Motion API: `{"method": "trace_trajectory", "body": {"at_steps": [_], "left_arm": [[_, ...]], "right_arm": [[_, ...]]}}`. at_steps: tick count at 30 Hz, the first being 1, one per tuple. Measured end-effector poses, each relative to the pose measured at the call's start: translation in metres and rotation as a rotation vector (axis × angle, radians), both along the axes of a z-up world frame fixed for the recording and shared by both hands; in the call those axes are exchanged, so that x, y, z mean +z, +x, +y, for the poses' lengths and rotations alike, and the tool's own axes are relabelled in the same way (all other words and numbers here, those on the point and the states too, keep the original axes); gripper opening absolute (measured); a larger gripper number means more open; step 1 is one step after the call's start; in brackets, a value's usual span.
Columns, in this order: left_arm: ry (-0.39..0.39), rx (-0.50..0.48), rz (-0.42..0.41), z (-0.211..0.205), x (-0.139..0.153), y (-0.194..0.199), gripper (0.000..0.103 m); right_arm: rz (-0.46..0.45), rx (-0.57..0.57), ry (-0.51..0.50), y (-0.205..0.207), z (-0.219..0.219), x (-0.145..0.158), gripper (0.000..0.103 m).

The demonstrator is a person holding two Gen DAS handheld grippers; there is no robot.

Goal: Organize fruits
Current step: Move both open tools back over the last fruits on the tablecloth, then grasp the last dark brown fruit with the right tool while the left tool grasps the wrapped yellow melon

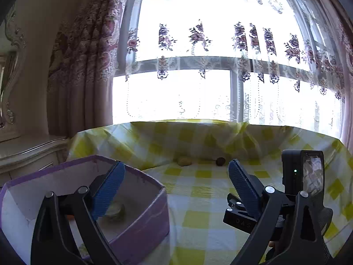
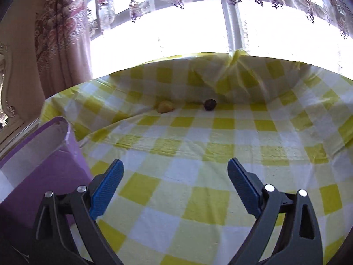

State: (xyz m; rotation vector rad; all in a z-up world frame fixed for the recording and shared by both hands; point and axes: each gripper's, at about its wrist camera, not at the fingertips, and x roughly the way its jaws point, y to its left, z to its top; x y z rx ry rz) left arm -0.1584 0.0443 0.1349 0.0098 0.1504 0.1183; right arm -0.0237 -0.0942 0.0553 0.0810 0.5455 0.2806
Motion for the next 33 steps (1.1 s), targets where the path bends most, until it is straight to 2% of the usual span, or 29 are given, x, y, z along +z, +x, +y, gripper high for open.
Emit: {"method": "trace_trajectory", "body": {"at_steps": [2,4,6,7,11,16,18,20,23,25,28,33], "left_arm": [[-0.007,-0.097,0.072,-0.017,-0.010,0.038,0.092],[-0.079,-0.133,0.184,-0.023,-0.022,0.082,0.092],[-0.157,-0.141,0.269,-0.018,-0.034,0.121,0.091],[-0.177,-0.130,0.290,-0.016,-0.039,0.137,0.091],[-0.146,-0.108,0.365,-0.031,-0.058,0.186,0.091],[-0.282,-0.079,0.510,-0.010,-0.090,0.234,0.091],[-0.329,-0.041,0.517,0.003,-0.092,0.247,0.091],[-0.336,0.012,0.528,0.013,-0.095,0.257,0.091],[-0.431,0.045,0.618,0.028,-0.109,0.271,0.091],[-0.443,0.096,0.657,0.032,-0.115,0.274,0.091],[-0.429,0.101,0.660,0.031,-0.116,0.275,0.091],[-0.451,0.122,0.643,0.036,-0.116,0.272,0.092]], "right_arm": [[0.085,-0.089,0.006,0.027,-0.027,-0.017,0.096],[0.158,-0.155,0.082,0.051,-0.055,-0.024,0.096],[0.162,-0.196,0.036,0.069,-0.067,-0.025,0.096],[0.161,-0.198,0.018,0.079,-0.070,-0.026,0.096],[0.185,-0.184,-0.016,0.123,-0.073,-0.032,0.096],[0.204,-0.105,-0.069,0.177,-0.061,-0.033,0.096],[0.225,-0.107,-0.070,0.199,-0.063,-0.034,0.096],[0.230,-0.098,-0.072,0.219,-0.063,-0.035,0.096],[0.232,-0.055,-0.091,0.246,-0.052,-0.035,0.095],[0.228,-0.012,-0.108,0.261,-0.039,-0.035,0.095],[0.220,0.049,-0.144,0.284,-0.013,-0.035,0.095],[0.266,0.086,-0.183,0.329,0.020,-0.040,0.086]]}}
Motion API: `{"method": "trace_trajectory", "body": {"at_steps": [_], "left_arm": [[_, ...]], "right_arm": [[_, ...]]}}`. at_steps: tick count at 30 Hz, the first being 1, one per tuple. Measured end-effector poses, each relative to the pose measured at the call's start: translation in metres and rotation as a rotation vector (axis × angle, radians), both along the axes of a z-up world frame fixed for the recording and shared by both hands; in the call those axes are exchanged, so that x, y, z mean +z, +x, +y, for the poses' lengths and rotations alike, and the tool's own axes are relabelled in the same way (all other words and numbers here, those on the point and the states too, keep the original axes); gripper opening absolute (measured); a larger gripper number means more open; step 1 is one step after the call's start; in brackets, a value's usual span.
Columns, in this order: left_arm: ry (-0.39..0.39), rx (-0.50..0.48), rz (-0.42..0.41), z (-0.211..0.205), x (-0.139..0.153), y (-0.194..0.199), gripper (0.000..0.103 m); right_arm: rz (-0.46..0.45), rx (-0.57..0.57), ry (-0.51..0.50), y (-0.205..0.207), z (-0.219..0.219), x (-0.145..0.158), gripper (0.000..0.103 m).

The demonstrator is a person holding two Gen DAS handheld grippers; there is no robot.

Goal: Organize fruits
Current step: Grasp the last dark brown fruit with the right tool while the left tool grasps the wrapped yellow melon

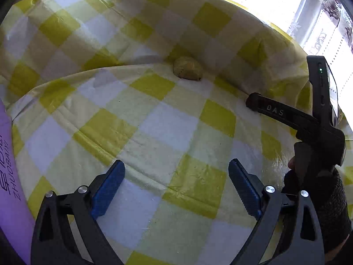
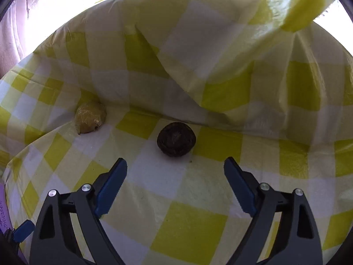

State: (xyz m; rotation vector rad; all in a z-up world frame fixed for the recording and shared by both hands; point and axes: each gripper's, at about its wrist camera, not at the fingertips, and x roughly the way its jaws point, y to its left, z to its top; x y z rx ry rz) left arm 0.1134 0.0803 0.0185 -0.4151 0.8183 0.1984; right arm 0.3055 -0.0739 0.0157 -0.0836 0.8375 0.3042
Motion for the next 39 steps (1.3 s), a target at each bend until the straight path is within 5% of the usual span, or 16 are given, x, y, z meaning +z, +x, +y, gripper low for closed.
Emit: {"method": "trace_trajectory", "body": {"at_steps": [3,8,12,19,22,29,39], "left_arm": [[-0.003,0.010,-0.004,0.000,0.001,-0.002,0.091],[-0.005,0.017,-0.005,0.001,0.001,-0.003,0.091],[-0.005,0.020,-0.001,0.001,0.000,-0.001,0.092],[0.035,0.017,0.036,-0.002,0.000,0.009,0.092],[0.086,0.042,-0.017,-0.005,0.009,0.017,0.092],[0.081,0.100,0.025,-0.001,0.009,0.114,0.090],[0.179,0.109,0.162,0.012,0.000,0.220,0.080]], "right_arm": [[0.018,-0.009,-0.011,0.019,0.009,-0.002,0.080],[0.049,-0.003,-0.029,0.025,0.015,-0.007,0.039],[-0.016,-0.014,0.036,0.000,-0.003,0.002,0.038],[-0.004,-0.080,0.132,-0.066,-0.069,0.003,0.038],[0.025,-0.085,0.210,-0.087,-0.089,-0.002,0.038],[0.053,-0.102,0.384,-0.102,-0.113,-0.011,0.039],[0.038,-0.066,0.398,-0.106,-0.119,-0.003,0.038]]}}
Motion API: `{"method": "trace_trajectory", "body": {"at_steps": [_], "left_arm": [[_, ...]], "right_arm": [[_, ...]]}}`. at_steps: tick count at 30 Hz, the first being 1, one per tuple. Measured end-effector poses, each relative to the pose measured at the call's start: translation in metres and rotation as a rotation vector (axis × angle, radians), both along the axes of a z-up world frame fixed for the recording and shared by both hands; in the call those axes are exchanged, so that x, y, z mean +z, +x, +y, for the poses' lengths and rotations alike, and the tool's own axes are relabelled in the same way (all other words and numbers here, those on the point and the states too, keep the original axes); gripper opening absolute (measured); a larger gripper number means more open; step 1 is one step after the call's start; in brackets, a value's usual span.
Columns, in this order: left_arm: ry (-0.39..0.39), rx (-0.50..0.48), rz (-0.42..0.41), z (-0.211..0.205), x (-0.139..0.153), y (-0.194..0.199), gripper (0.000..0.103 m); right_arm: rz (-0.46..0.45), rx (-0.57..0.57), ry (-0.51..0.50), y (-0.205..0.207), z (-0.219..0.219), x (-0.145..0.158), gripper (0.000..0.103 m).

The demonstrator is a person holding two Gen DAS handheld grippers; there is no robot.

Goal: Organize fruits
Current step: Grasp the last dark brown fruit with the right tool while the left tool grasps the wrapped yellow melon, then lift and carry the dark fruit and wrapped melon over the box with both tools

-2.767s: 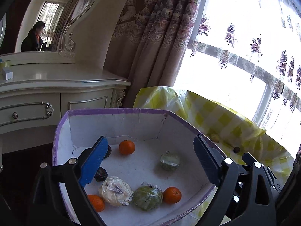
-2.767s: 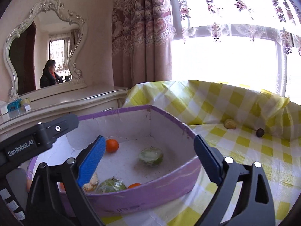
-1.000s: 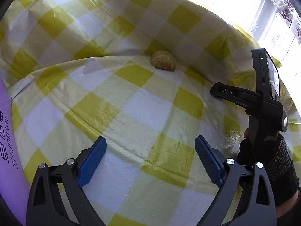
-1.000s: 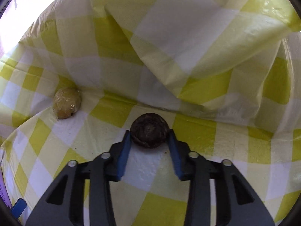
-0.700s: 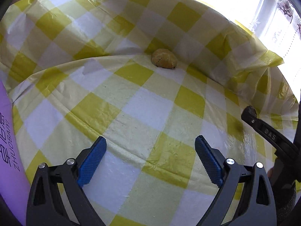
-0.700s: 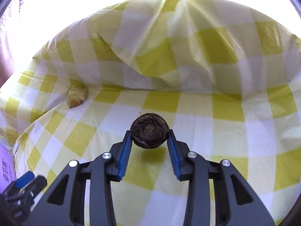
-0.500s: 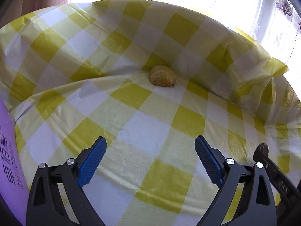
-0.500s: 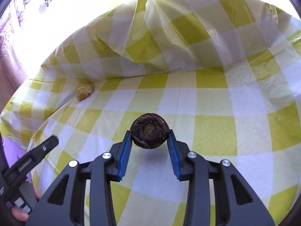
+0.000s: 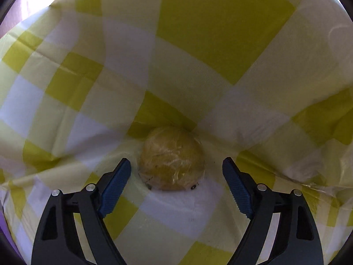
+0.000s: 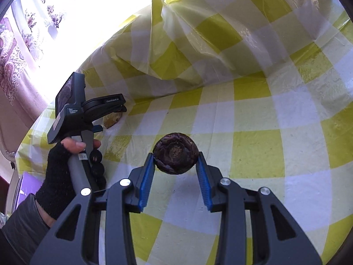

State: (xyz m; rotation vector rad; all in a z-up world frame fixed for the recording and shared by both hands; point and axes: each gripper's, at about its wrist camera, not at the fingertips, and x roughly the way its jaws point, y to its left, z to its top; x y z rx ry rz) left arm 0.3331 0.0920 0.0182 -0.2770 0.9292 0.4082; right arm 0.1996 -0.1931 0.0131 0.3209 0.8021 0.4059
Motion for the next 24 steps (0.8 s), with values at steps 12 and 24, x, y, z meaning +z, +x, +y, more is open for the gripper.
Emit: {"method": "trace_trajectory", "body": {"at_steps": [12,24], "left_arm": [[-0.002,-0.096,-0.074,-0.042,0.016,-0.084,0.058],[-0.128,-0.174,-0.124,-0.057,0.013,-0.280,0.058]], "right_arm": [[0.005,-0.002,0.007,0.001,-0.001,0.001,0.039],[0.014,-0.002,0.008,0.002,0.000,-0.001,0.038]]}}
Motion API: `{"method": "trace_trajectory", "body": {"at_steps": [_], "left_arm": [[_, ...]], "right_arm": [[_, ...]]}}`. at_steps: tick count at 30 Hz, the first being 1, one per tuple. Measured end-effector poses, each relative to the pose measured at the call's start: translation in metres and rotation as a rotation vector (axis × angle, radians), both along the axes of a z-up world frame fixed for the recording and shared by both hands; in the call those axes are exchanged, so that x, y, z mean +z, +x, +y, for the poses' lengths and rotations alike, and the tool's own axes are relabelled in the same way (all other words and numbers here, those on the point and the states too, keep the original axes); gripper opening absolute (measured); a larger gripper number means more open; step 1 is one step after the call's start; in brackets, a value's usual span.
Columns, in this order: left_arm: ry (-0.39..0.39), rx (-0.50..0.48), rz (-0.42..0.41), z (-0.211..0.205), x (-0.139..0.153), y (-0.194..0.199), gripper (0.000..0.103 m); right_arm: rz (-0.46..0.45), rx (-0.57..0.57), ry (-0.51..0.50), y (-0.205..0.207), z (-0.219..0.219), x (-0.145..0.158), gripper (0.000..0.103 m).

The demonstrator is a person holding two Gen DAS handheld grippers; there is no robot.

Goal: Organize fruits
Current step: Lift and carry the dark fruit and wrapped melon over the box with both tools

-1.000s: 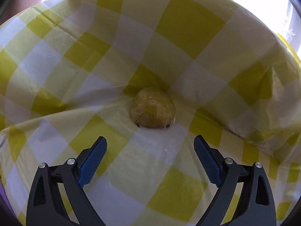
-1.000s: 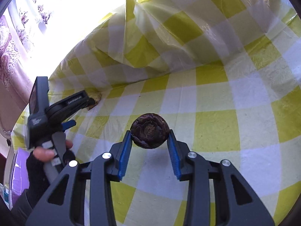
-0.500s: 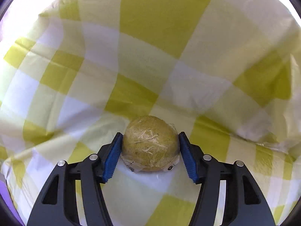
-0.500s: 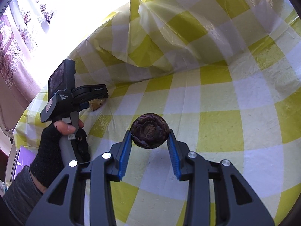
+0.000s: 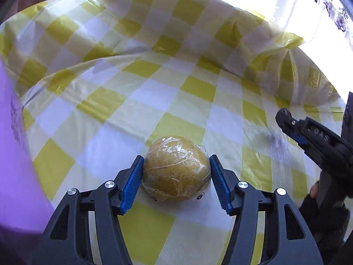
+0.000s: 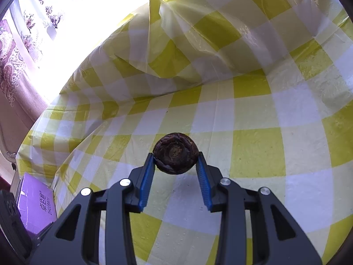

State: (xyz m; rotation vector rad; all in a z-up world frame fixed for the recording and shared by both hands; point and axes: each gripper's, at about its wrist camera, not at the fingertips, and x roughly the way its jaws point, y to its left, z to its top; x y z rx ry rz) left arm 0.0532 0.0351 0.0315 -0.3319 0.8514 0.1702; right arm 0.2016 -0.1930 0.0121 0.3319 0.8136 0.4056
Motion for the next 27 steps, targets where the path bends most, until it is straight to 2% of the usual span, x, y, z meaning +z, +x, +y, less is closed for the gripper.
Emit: {"method": "trace_trajectory", "body": {"at_steps": [3,10,18,22,27], "left_arm": [[-0.016,-0.024,-0.033,0.004,-0.006,-0.017,0.058],[-0.001,-0.087,-0.073,0.000,-0.006,-0.018,0.058],[-0.072,-0.092,-0.051,0.010,-0.010,-0.009,0.058],[-0.097,-0.096,-0.048,0.014,-0.011,-0.010,0.058],[-0.048,-0.118,-0.071,0.009,-0.007,-0.039,0.058]], "right_arm": [[-0.002,0.001,-0.003,0.000,0.001,0.000,0.038],[-0.001,-0.012,-0.007,-0.001,0.000,0.001,0.038],[0.019,-0.054,-0.005,-0.011,-0.005,0.000,0.038],[0.046,-0.072,0.010,-0.045,-0.008,-0.003,0.038],[0.017,-0.107,-0.002,-0.111,-0.009,-0.002,0.038]]}}
